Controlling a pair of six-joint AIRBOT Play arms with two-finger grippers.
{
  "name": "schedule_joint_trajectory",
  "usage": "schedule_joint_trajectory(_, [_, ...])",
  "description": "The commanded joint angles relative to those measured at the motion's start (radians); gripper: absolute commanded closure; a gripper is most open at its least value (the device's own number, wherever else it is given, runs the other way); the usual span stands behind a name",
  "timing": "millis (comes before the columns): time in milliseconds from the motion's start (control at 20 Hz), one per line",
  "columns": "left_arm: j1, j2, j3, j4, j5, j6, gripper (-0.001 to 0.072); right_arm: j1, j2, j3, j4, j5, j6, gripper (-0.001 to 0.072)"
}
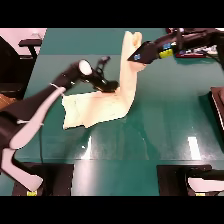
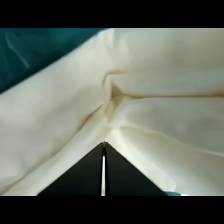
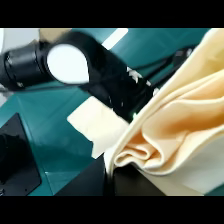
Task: Fold the shirts.
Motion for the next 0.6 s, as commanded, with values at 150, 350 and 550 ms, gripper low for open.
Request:
schedule_joint_trajectory(150, [0.304,0.408,0.023,0.334,-0.183,0.0,0.0685,0.304,-0.106,0.002,0.021,-0.237,-0.037,0.0697])
schedule_joint_trajectory(350, [0.471,0.608,0.023,0.373,-0.204,0.0,0.0685,0.492,-0.259,0.012,0.077,-0.346,-0.092,0.0126])
schedule_joint_trajectory(550, [0.537,0.675,0.021,0.373,-0.229,0.0,0.0685,0.458,-0.322,0.08,0.066,-0.148,-0.084,0.0194])
